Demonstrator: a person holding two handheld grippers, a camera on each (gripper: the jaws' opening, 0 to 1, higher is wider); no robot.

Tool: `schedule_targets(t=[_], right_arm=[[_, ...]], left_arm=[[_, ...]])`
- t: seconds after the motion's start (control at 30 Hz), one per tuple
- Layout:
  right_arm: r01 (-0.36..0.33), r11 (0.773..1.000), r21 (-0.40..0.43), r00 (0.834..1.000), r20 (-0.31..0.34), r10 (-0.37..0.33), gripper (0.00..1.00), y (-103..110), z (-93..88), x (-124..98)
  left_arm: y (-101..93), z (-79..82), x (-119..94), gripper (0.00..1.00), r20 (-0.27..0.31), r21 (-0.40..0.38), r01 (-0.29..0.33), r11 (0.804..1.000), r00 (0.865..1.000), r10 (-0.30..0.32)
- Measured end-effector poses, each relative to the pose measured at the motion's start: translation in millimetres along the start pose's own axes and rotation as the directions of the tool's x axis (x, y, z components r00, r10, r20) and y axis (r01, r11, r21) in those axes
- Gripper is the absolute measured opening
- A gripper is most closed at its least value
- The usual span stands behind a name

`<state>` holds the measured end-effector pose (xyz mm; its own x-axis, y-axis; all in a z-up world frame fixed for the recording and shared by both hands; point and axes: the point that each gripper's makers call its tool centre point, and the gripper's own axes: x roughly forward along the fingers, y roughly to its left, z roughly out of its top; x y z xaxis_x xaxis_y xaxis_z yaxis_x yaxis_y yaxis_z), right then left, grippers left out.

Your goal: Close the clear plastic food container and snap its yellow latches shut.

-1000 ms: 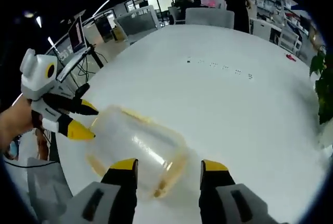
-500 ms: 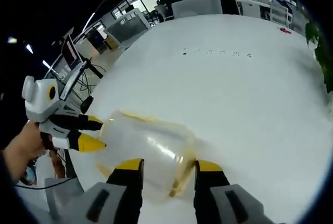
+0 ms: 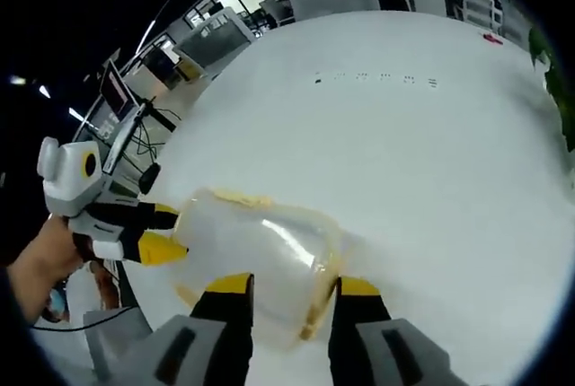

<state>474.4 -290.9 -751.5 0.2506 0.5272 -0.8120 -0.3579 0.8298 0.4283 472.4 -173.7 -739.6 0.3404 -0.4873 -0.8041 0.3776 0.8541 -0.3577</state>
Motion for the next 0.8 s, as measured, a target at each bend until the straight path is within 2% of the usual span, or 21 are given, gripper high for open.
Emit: schedule_targets(t=[0.07,0.2,0.47,0.67,0.8], right_arm=[[-0.005,1.0,0.003,1.0,0.014,0.005,0.31,0,2.5,-1],[0.002,1.0,0.017,1.0,-0.006,-0.002,0.31,2,3.7,-3],[0.009,0.999,0.052,1.0,0.001,-0.009,0.32,2,2.5,-7],[0.003,0.998,0.07,1.0,0.017,-0.004,0.34,0,7.3,-8],[-0.007,0.995,0.101,1.0,0.028,0.004,0.34,0,3.6,-11]], left_arm=[[-0.6,1.2,1,0.29,0.001,0.01,0.0,1.0,1.0,0.0],[-2.2,3.0,1,0.3,-0.007,0.027,0.005,1.0,1.0,-0.005],[-2.4,4.1,1,0.3,-0.012,0.057,0.03,0.998,0.999,-0.03],[-1.1,5.2,-1,0.32,-0.021,0.059,0.042,0.997,0.999,-0.041],[-2.0,4.5,-1,0.33,-0.025,0.049,0.058,0.997,0.998,-0.057]])
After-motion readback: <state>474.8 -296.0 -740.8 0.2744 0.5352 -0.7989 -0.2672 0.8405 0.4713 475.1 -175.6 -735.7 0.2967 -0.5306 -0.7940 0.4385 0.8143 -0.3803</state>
